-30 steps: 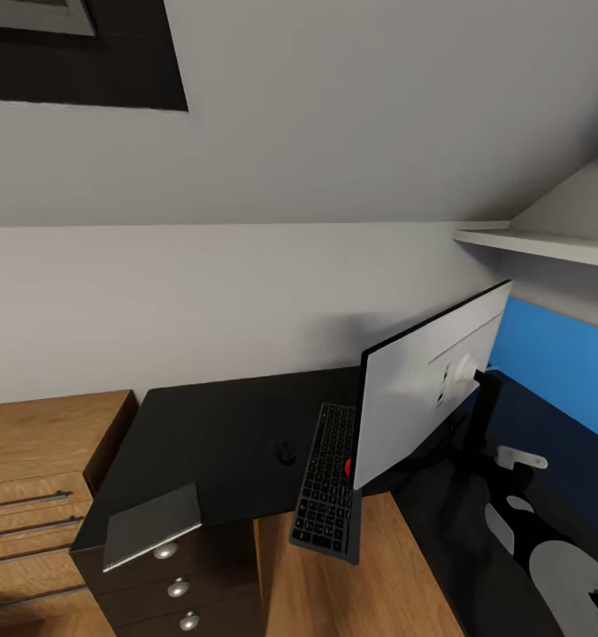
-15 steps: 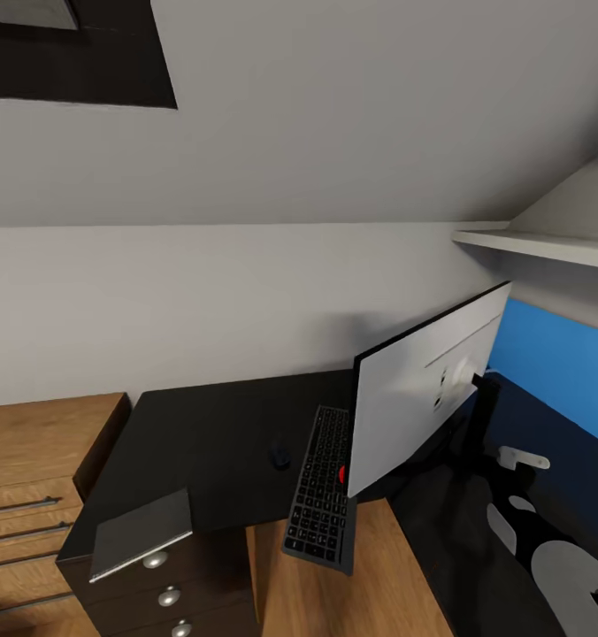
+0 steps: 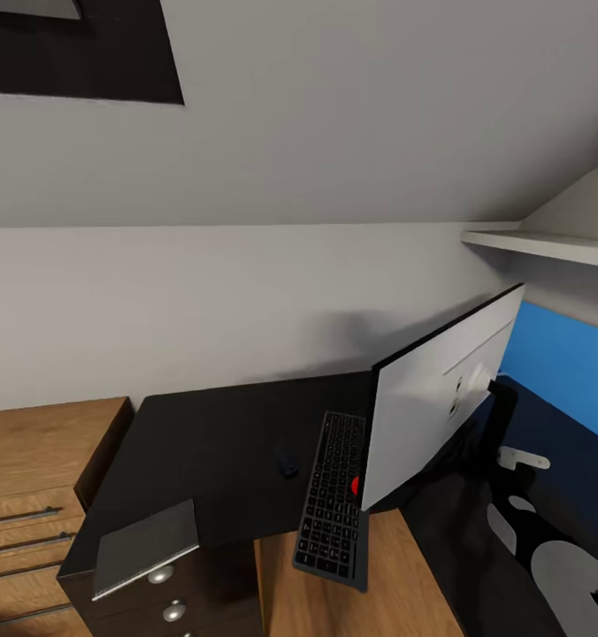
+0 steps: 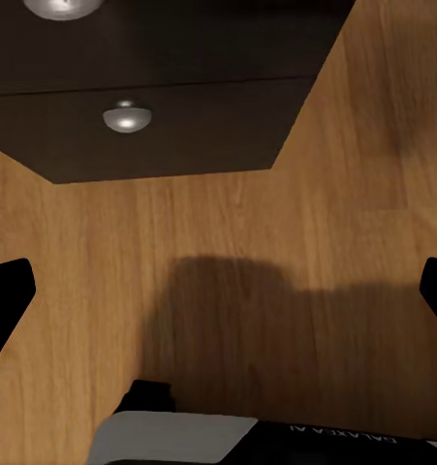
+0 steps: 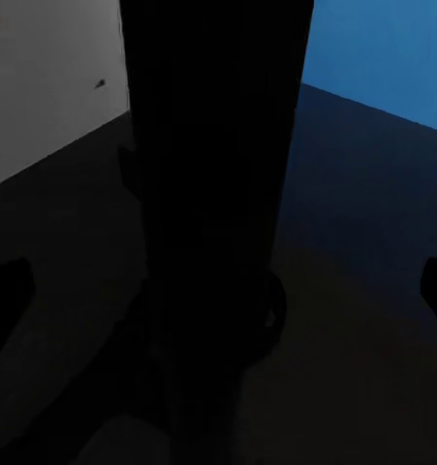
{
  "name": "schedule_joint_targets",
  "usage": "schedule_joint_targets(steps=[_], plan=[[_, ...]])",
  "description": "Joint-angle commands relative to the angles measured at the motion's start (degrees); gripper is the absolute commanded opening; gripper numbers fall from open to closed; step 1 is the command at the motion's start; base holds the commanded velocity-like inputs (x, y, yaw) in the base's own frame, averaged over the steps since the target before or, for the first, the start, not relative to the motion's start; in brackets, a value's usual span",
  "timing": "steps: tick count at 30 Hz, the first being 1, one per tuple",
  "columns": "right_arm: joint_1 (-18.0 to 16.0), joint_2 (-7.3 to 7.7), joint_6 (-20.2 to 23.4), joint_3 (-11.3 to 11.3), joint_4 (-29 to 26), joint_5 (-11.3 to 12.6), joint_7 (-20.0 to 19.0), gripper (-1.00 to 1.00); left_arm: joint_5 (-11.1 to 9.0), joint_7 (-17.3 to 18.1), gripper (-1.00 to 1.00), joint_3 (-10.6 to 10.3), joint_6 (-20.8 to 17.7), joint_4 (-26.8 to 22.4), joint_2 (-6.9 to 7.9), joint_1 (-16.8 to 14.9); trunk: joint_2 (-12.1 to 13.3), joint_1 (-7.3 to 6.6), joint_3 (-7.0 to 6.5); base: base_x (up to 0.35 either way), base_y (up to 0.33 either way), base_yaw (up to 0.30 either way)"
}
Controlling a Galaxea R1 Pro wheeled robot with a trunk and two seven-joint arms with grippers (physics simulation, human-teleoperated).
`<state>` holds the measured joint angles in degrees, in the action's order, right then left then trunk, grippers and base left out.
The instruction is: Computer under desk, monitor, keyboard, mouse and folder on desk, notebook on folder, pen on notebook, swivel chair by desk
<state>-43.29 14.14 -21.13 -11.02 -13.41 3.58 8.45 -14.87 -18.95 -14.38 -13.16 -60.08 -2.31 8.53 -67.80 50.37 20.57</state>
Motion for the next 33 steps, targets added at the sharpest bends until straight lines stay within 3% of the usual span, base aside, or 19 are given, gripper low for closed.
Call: schedule_joint_targets(steps=[1,33], plan=[[0.0,0.01,-0.2,0.2,0.1,0.4,0.1,1.0,-0.5,-0.4,1.0,-0.1,-0.2,-0.1,0.03,0.0,0.0,0.01,0.05,0.038,0.036,0.0],[-0.1,0.1,-0.2,0.2,0.1,0.5,0.1,1.0,-0.5,-0.5,1.0,0.0,-0.2,-0.1,0.03,0.0,0.0,0.01,0.05,0.05,-0.012,0.0]])
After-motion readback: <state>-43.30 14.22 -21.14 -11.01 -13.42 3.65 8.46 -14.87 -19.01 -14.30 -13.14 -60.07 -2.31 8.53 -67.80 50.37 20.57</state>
